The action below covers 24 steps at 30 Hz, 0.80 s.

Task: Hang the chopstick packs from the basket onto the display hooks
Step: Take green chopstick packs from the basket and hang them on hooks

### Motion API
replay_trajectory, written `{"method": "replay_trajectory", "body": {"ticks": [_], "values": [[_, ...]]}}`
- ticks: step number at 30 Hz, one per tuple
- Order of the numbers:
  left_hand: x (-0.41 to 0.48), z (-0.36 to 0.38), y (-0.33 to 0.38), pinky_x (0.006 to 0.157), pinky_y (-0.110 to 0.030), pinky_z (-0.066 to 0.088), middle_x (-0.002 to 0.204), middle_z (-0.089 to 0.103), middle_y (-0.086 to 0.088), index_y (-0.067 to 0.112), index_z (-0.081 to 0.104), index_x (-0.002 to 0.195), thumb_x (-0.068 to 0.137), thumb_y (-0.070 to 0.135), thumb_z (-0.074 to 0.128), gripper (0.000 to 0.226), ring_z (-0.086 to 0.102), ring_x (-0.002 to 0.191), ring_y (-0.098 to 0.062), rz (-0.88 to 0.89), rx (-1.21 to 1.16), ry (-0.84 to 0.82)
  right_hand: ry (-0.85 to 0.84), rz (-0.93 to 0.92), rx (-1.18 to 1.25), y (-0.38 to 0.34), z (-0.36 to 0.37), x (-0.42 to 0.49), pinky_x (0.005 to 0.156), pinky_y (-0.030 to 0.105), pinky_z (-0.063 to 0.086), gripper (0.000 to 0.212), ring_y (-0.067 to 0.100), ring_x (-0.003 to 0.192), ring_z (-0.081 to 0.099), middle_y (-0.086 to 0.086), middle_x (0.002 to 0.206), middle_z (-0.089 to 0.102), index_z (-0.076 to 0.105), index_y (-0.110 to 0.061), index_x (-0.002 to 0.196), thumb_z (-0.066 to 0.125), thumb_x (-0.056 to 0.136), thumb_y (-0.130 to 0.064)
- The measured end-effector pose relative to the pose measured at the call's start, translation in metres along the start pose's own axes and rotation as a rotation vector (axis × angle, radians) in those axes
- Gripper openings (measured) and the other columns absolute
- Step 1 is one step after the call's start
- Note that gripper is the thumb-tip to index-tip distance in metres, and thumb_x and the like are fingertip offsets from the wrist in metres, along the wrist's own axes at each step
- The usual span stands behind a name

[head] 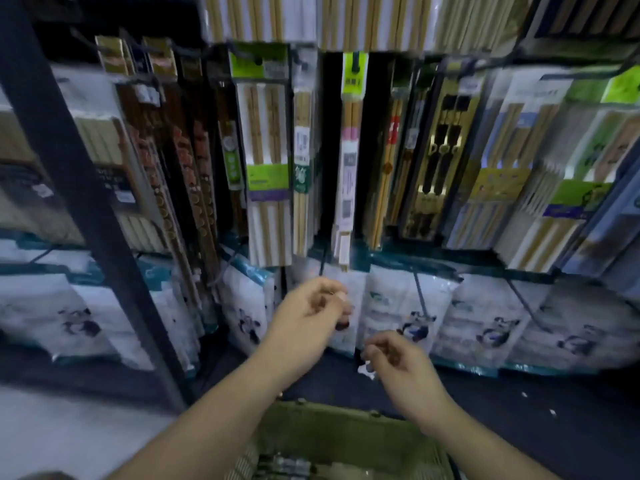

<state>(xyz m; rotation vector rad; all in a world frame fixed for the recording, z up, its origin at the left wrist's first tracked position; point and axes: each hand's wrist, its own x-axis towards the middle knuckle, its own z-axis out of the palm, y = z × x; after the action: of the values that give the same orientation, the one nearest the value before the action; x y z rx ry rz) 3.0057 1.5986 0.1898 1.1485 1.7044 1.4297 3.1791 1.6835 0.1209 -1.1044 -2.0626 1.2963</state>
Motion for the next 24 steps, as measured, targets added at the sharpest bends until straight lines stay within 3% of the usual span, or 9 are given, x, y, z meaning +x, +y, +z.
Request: {"method": "replay_trajectory", "body": {"ticks": [2,6,9,11,14,17,19,22,24], "values": [[-0.014,-0.010,-0.048,0.085,-0.044,0.058,0.092,0.073,-0.006,0.031,0.068,0.092,0.104,0.022,0.058,0.018,0.070,0.090,-0.025,-0.140,0.085,0.052,-0.095,0.023,-0.105,0.037,0.030,-0.017,0.060,0.018,0.046,0.017,0.008,0.066,0.062,-0.007,0.075,0.068,0.067,-0.030,0.086,0.062,0.098,-0.019],[-0.045,-0.027,-0.146,0.093,-0.039,0.050,0.118,0.063,-0.009,0.021,0.060,0.112,0.103,0.026,0.058,0.010,0.061,0.103,-0.025,-0.410,0.324,0.078,-0.298,0.158,-0.260,0.115,0.089,-0.040,0.065,0.018,0.044,0.022,-0.005,0.068,0.061,-0.012,0.074,0.067,0.062,-0.033,0.079,0.068,0.092,-0.017],[-0.084,-0.038,-0.206,0.107,-0.045,0.041,0.136,0.049,-0.013,0.012,0.050,0.137,0.097,0.030,0.062,0.045,0.046,0.128,-0.033,-0.530,0.634,0.181,-0.432,0.307,-0.356,0.167,0.122,-0.048,0.078,0.022,0.050,0.007,0.014,0.089,0.068,-0.003,0.093,0.073,0.072,-0.024,0.095,0.065,0.094,-0.023],[-0.111,-0.045,-0.233,0.106,-0.050,0.040,0.139,0.048,-0.018,0.006,0.046,0.140,0.095,0.031,0.063,0.054,0.043,0.131,-0.039,-0.623,0.695,0.212,-0.493,0.375,-0.443,0.195,0.137,-0.052,0.084,0.025,0.047,0.019,0.023,0.102,0.067,0.005,0.106,0.073,0.073,-0.015,0.110,0.062,0.096,-0.023],[-0.140,-0.055,-0.264,0.098,-0.052,0.049,0.125,0.059,-0.019,0.010,0.046,0.131,0.097,0.036,0.060,0.046,0.056,0.117,-0.042,-0.741,0.600,0.206,-0.587,0.421,-0.504,0.229,0.159,-0.056,0.090,0.024,0.047,0.028,0.031,0.113,0.064,0.014,0.120,0.069,0.068,-0.008,0.123,0.062,0.096,-0.015],[-0.157,-0.061,-0.280,0.080,-0.049,0.057,0.102,0.067,-0.008,0.027,0.044,0.119,0.098,0.041,0.057,0.028,0.066,0.090,-0.035,-0.703,0.499,0.203,-0.599,0.414,-0.532,0.251,0.178,-0.055,0.070,0.017,0.043,0.023,0.036,0.107,0.064,0.021,0.114,0.069,0.069,-0.003,0.116,0.061,0.096,-0.010],[-0.159,-0.064,-0.286,0.073,-0.042,0.057,0.093,0.067,0.003,0.037,0.043,0.116,0.098,0.045,0.057,0.024,0.067,0.083,-0.024,-0.669,0.473,0.221,-0.612,0.352,-0.566,0.260,0.191,-0.051,0.078,0.027,0.051,0.025,0.032,0.103,0.065,0.014,0.114,0.070,0.069,-0.009,0.118,0.065,0.096,-0.020],[-0.158,-0.065,-0.293,0.070,-0.042,0.059,0.089,0.067,0.008,0.043,0.045,0.111,0.096,0.049,0.056,0.020,0.068,0.077,-0.016,-0.666,0.425,0.245,-0.676,0.264,-0.655,0.270,0.210,-0.047,0.095,0.037,0.051,0.046,0.031,0.115,0.061,0.011,0.129,0.062,0.062,-0.014,0.132,0.072,0.092,-0.034],[-0.156,-0.065,-0.296,0.067,-0.044,0.060,0.087,0.068,0.007,0.043,0.045,0.109,0.096,0.050,0.056,0.019,0.069,0.075,-0.015,-0.665,0.411,0.258,-0.684,0.194,-0.762,0.276,0.220,-0.047,0.090,0.036,0.050,0.055,0.031,0.116,0.057,0.010,0.132,0.055,0.057,-0.016,0.136,0.073,0.090,-0.040]]}}
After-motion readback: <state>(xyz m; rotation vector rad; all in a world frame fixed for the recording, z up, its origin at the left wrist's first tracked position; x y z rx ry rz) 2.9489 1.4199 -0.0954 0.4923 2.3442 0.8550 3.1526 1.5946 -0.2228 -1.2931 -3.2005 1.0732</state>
